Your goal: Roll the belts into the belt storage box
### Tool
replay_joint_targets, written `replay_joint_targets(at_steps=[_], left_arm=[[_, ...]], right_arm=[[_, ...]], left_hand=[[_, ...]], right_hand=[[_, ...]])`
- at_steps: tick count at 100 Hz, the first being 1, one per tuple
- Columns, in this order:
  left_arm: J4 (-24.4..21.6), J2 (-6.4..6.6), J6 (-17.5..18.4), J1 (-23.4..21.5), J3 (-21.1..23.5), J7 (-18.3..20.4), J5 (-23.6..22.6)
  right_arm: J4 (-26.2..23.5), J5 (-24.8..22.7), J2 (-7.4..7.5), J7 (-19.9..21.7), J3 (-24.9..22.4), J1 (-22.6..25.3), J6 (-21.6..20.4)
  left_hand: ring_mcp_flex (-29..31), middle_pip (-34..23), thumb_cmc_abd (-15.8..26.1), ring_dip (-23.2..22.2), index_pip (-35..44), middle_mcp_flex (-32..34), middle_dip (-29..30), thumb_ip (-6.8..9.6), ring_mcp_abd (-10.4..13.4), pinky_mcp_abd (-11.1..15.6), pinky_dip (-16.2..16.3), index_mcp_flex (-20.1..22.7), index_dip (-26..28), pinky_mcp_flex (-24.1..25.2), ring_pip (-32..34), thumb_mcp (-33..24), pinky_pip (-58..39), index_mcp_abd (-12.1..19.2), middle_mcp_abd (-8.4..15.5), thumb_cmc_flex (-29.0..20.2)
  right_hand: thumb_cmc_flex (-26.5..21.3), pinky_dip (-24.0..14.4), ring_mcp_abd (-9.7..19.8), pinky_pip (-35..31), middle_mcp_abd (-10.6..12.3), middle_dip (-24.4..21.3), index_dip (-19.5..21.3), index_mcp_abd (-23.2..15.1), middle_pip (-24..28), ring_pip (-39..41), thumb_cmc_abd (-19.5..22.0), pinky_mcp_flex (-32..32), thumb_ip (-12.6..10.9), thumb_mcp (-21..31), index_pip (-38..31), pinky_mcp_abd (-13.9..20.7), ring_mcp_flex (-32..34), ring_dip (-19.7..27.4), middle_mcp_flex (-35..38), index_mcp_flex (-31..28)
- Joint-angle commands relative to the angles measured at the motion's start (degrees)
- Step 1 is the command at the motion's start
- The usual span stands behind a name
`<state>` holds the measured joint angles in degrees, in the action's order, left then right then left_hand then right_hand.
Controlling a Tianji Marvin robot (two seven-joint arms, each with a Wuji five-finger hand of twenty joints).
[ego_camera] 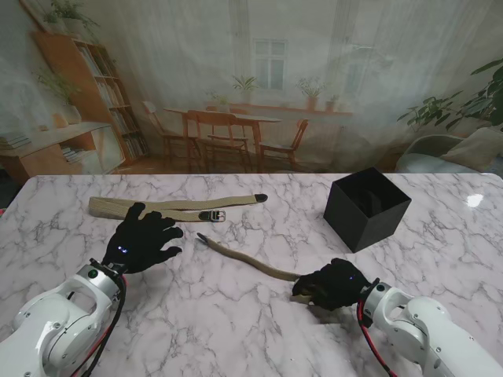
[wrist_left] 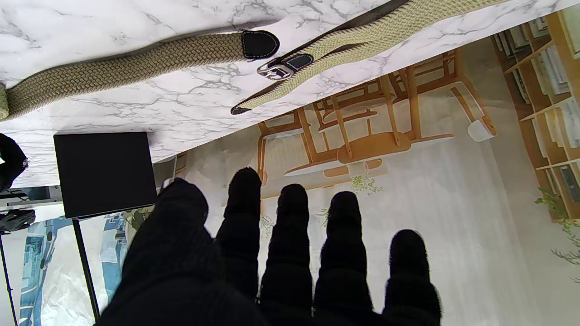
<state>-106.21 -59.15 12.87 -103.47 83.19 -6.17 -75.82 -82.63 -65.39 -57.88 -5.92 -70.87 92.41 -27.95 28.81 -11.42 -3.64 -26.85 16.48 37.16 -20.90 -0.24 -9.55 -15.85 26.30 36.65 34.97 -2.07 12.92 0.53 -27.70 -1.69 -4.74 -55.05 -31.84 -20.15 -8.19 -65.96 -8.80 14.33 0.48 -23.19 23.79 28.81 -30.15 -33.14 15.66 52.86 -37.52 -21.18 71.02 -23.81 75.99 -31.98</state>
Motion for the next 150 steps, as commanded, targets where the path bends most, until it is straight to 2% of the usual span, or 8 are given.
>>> replay_joint_targets(at_steps=[1, 15, 38, 69, 94, 100, 125, 150], left_arm=[[-0.1, -0.11, 0.0, -0.1, -0.1, 0.7, 0.0], [-0.1, -0.12, 0.0, -0.1, -0.1, 0.6, 0.0], [-0.1, -0.1, 0.0, 0.0, -0.2, 0.7, -0.1], [0.0, -0.11, -0.1, 0.0, -0.2, 0.5, -0.1], [0.0, -0.13, 0.0, 0.0, -0.3, 0.6, 0.1], [0.0, -0.14, 0.0, 0.0, -0.3, 0.7, 0.3], [0.0, -0.15, 0.0, 0.0, -0.3, 0.8, 0.4], [0.0, -0.16, 0.0, 0.0, -0.2, 0.8, 0.5]], right_arm=[[0.4, -0.8, 0.26, 0.5, 0.1, 0.6, 0.0], [0.8, -0.1, 0.12, 0.3, 0.3, 0.5, 0.2], [1.1, 1.4, -0.11, 0.7, 0.8, 0.7, 2.3], [1.1, 0.6, 0.14, 1.5, 1.1, 0.5, 1.8], [1.1, 0.8, 0.04, 0.8, 0.9, 0.5, 1.4], [0.6, 0.7, 0.07, 1.3, 0.5, 0.7, 1.1], [-3.0, 5.8, 0.16, 11.4, -1.6, 2.0, 0.4], [-6.0, 12.5, 0.6, 20.8, -3.0, 2.7, 1.3]], left_hand=[[0.7, 0.1, 2.2, -0.5, -0.6, 1.7, -0.4, -0.93, -0.8, -2.8, -0.1, -0.8, -0.4, 1.3, -0.1, 0.5, 2.2, -1.1, -0.8, 0.7], [0.6, 0.1, 2.2, -0.5, -0.7, 1.6, -0.4, -0.93, -0.9, -2.8, -0.1, -0.9, -0.5, 1.3, -0.1, 0.5, 2.2, -1.1, -0.9, 0.7], [0.7, 0.0, 2.1, -0.6, -0.6, 1.8, -0.4, -0.92, -0.9, -2.9, -0.1, -0.9, -0.4, 1.3, 0.0, 0.5, 2.2, -0.9, -0.7, 0.5], [0.7, 0.1, 2.1, -0.5, -0.6, 1.7, -0.4, -0.94, -0.9, -2.8, -0.1, -1.0, -0.4, 1.3, -0.1, 0.5, 2.3, -0.9, -0.8, 0.4], [0.6, 0.1, 2.8, -0.5, -0.8, 1.6, -0.4, -0.98, -0.9, -2.8, -0.2, -1.0, -0.6, 1.4, -0.1, 0.7, 2.4, -1.1, -0.9, 1.2], [0.5, 0.1, 2.8, -0.6, -0.8, 1.7, -0.4, -0.97, -0.9, -2.8, -0.2, -1.0, -0.6, 1.5, -0.1, 0.7, 2.5, -1.1, -0.9, 1.2], [0.5, 0.2, 2.9, -0.6, -0.9, 1.6, -0.4, -0.96, -0.9, -2.9, -0.3, -0.9, -0.7, 1.5, -0.1, 0.7, 2.7, -1.2, -1.0, 1.4], [0.5, 0.2, 2.9, -0.6, -0.9, 1.7, -0.4, -0.96, -1.0, -3.0, -0.3, -1.0, -0.8, 1.5, -0.1, 0.6, 2.9, -1.2, -0.9, 1.4]], right_hand=[[-2.5, -1.1, 10.6, 0.1, 14.2, -1.3, 1.3, 15.7, -1.1, -3.8, 0.7, 0.5, -0.6, 5.8, -13.0, 0.9, -1.5, 1.0, 3.5, -9.0], [-7.9, -1.3, 5.3, 1.2, 8.5, 2.0, 13.5, -3.9, 4.6, 0.5, 6.4, 2.0, -8.9, 8.3, -0.1, -2.9, 0.6, -0.4, 4.6, 3.4], [-10.3, -1.4, 2.1, 0.5, 5.9, 2.8, 11.6, -2.2, 4.6, 1.6, 9.6, 0.0, -9.2, 7.2, 3.1, -4.1, 2.6, -1.1, 4.7, 21.2], [-14.1, -0.7, 1.8, 2.8, 5.6, 4.2, 15.6, -8.3, 7.1, 1.3, 13.1, 2.8, -9.7, 3.7, -5.7, -7.1, 0.9, -1.4, 2.1, -4.8], [-0.2, -1.1, 9.2, 2.2, 11.9, 0.9, 2.6, 16.8, 2.1, -4.4, 5.1, 2.7, -0.3, 7.7, -10.8, -0.9, -3.1, 0.4, 3.0, -8.0], [13.8, -0.5, 10.2, 1.6, 12.8, -0.4, 13.1, 23.7, 0.6, -5.9, 8.6, 2.6, -9.2, 4.2, -6.0, 0.9, -4.9, 1.8, 1.5, -11.1], [20.0, 0.1, 11.2, 2.2, 11.7, -5.2, 16.8, 33.5, -8.3, -11.1, 11.8, 5.1, -10.6, -0.9, -1.7, 5.1, -11.5, 6.1, -7.1, -3.6], [12.6, 2.1, 9.3, 4.9, 8.0, -8.8, 18.0, 36.2, -18.5, -15.3, -4.3, 8.2, -25.8, 36.9, 3.3, 6.1, -18.5, 11.1, -12.3, 1.7]])
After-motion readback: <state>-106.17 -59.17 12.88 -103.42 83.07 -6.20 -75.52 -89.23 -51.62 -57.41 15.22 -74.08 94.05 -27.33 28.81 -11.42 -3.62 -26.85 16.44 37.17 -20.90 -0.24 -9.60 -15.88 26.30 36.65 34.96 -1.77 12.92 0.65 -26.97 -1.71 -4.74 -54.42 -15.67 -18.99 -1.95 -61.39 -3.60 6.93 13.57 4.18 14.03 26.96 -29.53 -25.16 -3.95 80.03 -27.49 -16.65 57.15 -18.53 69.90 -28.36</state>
